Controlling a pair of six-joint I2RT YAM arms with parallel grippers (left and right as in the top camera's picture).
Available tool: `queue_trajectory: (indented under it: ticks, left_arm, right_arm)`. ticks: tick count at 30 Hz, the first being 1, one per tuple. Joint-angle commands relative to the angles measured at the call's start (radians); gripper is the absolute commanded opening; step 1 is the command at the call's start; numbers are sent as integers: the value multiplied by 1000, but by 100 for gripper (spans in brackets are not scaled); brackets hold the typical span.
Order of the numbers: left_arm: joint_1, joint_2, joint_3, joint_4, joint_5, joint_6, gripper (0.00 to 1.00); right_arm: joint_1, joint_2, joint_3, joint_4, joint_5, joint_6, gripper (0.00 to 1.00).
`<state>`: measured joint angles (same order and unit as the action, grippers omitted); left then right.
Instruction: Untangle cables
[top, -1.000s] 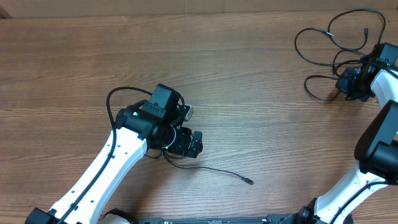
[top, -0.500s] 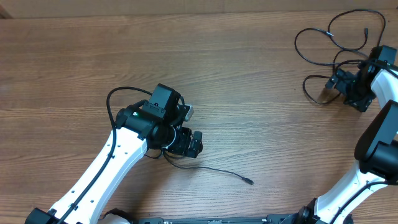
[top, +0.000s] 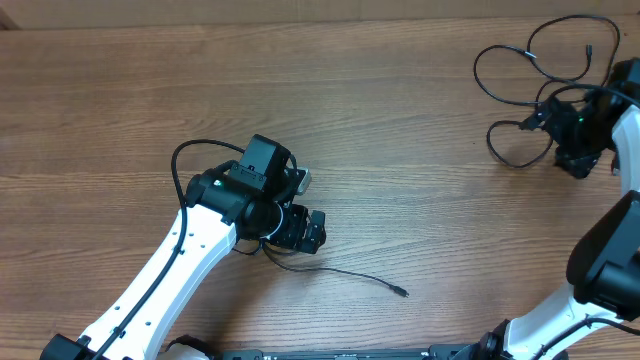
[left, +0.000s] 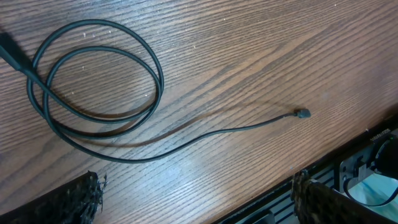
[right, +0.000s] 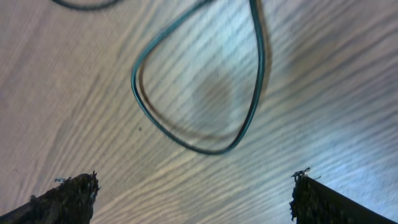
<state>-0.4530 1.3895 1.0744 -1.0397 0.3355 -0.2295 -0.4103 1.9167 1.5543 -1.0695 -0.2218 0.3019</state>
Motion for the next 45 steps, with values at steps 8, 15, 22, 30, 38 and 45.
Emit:
queue_trajectory:
  ticks: [8, 15, 22, 30, 38, 45]
  left_arm:
    - [-6, -17, 19, 3, -3, -3, 100]
    - [-6, -17, 19, 3, -3, -3, 100]
    - [-6, -17, 19, 3, -3, -3, 99]
    - [-6, -17, 19, 3, -3, -3, 100]
    - [-6, -17, 19, 3, -3, -3, 99]
    - [-6, -17, 19, 3, -3, -3, 100]
  right_arm:
    - [47, 10, -188, 171, 138, 238, 100]
    - [47, 10, -284, 303, 89, 282, 88]
    - [47, 10, -320, 370, 62, 331, 47]
    - [78, 10, -320, 435, 63, 331, 15]
    - [110, 10, -320, 463, 64, 331, 18]
    - [86, 10, -316, 425, 106, 325, 4]
